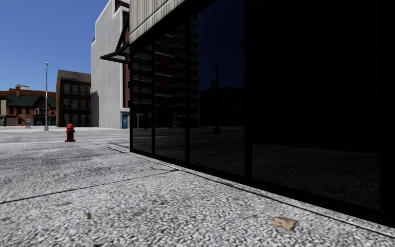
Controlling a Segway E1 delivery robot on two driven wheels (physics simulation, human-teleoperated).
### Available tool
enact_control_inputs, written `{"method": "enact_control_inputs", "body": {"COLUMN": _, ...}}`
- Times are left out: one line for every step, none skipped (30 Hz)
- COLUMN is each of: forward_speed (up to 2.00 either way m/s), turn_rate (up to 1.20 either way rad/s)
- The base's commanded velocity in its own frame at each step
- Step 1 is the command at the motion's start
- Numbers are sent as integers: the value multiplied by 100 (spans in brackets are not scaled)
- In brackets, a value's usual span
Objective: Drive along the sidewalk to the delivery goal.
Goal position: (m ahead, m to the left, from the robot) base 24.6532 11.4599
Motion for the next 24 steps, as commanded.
{"method": "enact_control_inputs", "body": {"forward_speed": 0, "turn_rate": 0}}
{"method": "enact_control_inputs", "body": {"forward_speed": 0, "turn_rate": 0}}
{"method": "enact_control_inputs", "body": {"forward_speed": 0, "turn_rate": 0}}
{"method": "enact_control_inputs", "body": {"forward_speed": 0, "turn_rate": 0}}
{"method": "enact_control_inputs", "body": {"forward_speed": 0, "turn_rate": 0}}
{"method": "enact_control_inputs", "body": {"forward_speed": 0, "turn_rate": 0}}
{"method": "enact_control_inputs", "body": {"forward_speed": 0, "turn_rate": 0}}
{"method": "enact_control_inputs", "body": {"forward_speed": 0, "turn_rate": 0}}
{"method": "enact_control_inputs", "body": {"forward_speed": 0, "turn_rate": 0}}
{"method": "enact_control_inputs", "body": {"forward_speed": 0, "turn_rate": 0}}
{"method": "enact_control_inputs", "body": {"forward_speed": 0, "turn_rate": 0}}
{"method": "enact_control_inputs", "body": {"forward_speed": 0, "turn_rate": 0}}
{"method": "enact_control_inputs", "body": {"forward_speed": 0, "turn_rate": 0}}
{"method": "enact_control_inputs", "body": {"forward_speed": 0, "turn_rate": 0}}
{"method": "enact_control_inputs", "body": {"forward_speed": 0, "turn_rate": 0}}
{"method": "enact_control_inputs", "body": {"forward_speed": 0, "turn_rate": 0}}
{"method": "enact_control_inputs", "body": {"forward_speed": 0, "turn_rate": 0}}
{"method": "enact_control_inputs", "body": {"forward_speed": 0, "turn_rate": 0}}
{"method": "enact_control_inputs", "body": {"forward_speed": 0, "turn_rate": 0}}
{"method": "enact_control_inputs", "body": {"forward_speed": 0, "turn_rate": 0}}
{"method": "enact_control_inputs", "body": {"forward_speed": 0, "turn_rate": 0}}
{"method": "enact_control_inputs", "body": {"forward_speed": 0, "turn_rate": 0}}
{"method": "enact_control_inputs", "body": {"forward_speed": 0, "turn_rate": 0}}
{"method": "enact_control_inputs", "body": {"forward_speed": 0, "turn_rate": 0}}
